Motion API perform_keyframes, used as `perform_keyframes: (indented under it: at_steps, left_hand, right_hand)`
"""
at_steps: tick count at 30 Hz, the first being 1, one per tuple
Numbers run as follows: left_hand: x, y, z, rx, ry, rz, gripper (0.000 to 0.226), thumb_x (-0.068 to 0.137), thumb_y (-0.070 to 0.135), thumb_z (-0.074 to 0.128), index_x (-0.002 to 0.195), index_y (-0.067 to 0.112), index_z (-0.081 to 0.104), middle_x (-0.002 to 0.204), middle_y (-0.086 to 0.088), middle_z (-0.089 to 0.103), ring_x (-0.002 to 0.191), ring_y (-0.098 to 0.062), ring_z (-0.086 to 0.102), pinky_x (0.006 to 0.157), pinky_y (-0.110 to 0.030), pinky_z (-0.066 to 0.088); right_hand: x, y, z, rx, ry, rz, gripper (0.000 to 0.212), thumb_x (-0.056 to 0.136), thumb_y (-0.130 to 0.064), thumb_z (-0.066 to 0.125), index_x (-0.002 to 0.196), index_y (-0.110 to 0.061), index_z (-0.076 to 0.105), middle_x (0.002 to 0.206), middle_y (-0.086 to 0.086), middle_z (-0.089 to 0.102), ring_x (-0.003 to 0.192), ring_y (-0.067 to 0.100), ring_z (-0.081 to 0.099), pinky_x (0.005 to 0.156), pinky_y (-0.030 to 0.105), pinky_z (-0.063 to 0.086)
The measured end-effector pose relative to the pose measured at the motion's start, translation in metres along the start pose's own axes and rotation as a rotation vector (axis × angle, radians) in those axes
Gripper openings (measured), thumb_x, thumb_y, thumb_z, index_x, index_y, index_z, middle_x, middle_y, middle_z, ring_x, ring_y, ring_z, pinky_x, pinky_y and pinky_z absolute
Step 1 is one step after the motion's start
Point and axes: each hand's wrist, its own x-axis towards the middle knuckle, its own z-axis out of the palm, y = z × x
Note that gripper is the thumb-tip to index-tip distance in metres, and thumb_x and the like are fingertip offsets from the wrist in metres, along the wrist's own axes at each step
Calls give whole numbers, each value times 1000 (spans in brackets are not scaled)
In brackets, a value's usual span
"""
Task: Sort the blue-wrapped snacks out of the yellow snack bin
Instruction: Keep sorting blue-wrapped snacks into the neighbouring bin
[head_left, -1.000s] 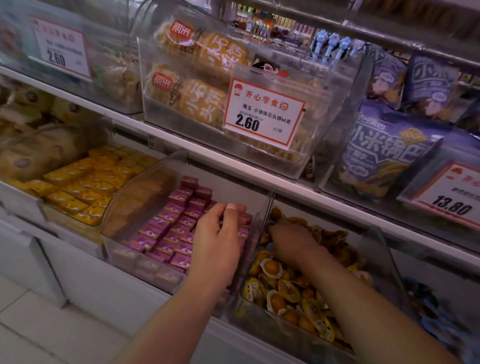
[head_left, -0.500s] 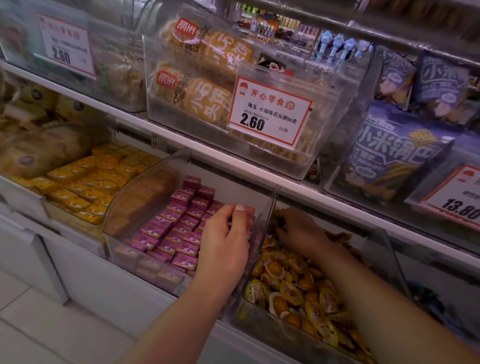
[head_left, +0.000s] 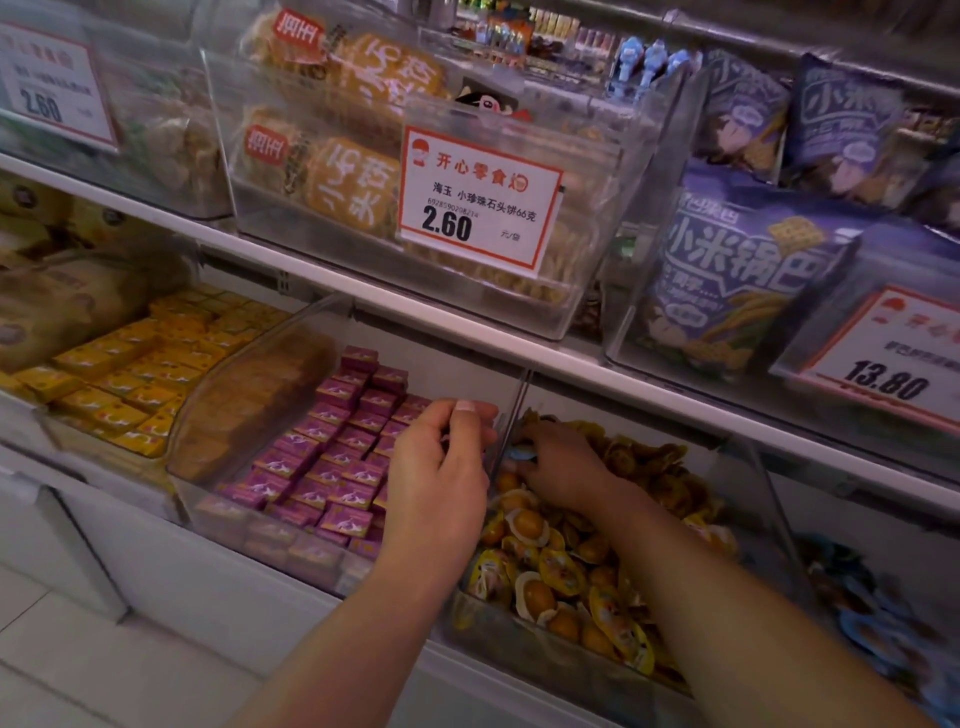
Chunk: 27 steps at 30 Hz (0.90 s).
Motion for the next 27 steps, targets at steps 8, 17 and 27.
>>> perform_keyframes:
  at_steps: [8,17,27]
  left_hand:
    - [-6,-2,15,-41,63,71,31,97,38,44,85,28,71,60,11,61,53,-9,53,50,-30,40]
    - [-38,0,44,187,-136,208,30,102,52,35,103,35,60,82,18,64,76,-7,63,63,-18,44]
    - [-58,-5,93,58,-269,-23,6,95,25,62,100,25,65,90,6,72,83,-2,67,72,-13,50]
  right_hand:
    - [-31,16,-16,192,129,4,36,84,-18,75,119,-13,70,122,8,66,114,24,59,95,27,43]
    - [-106,11,-62,1343,215,183,27,93,1,60,115,-13,65,75,10,71,47,17,63,41,22,49]
    - [-178,-7,-67,1329,304,353,18,98,-15,58,108,-18,73,100,3,76,97,19,71,92,40,55]
